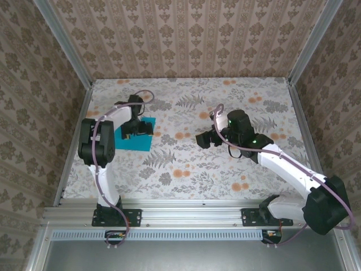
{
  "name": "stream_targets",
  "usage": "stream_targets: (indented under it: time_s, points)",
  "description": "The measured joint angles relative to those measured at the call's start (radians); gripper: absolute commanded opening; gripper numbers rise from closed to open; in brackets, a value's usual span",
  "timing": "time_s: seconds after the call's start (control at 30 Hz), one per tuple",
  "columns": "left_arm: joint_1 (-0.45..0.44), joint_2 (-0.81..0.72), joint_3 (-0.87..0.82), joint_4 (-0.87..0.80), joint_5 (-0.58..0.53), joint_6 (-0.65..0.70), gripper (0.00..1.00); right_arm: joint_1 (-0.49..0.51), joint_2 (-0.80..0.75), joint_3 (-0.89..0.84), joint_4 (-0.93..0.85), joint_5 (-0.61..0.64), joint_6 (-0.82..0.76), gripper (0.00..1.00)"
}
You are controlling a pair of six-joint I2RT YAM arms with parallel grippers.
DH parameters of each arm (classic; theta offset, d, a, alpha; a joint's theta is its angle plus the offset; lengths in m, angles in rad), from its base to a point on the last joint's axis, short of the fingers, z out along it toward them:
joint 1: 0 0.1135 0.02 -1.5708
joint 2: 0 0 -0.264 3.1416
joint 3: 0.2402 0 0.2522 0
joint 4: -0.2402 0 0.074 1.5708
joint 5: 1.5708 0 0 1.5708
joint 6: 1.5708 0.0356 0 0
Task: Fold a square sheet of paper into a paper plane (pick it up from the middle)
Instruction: Move the square sheet of paper to the center of the table.
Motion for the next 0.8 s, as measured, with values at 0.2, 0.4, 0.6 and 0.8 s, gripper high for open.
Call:
stream_targets:
  time_s: [0.2, 0.4, 0.6, 0.8]
  points:
    - [-0.094, 0.0, -0.004, 0.003, 0.011, -0.103, 1.0, -0.015, -0.025, -0.008, -0.069, 0.0, -0.03, 1.0]
    - [-0.149, 0.0, -0.005, -0.002, 0.008, -0.163, 1.0, -0.032, -0.059, -0.012, -0.148, -0.004, -0.056, 1.0]
    - [-0.119, -0.029, -0.004, -0.018, 0.003, -0.175, 1.0, -0.037, -0.084, -0.033, -0.167, -0.009, -0.057, 1.0]
    - [0.005, -0.105, 0.001, -0.044, -0.008, -0.136, 1.0, -0.037, -0.084, -0.033, -0.172, -0.027, -0.056, 1.0]
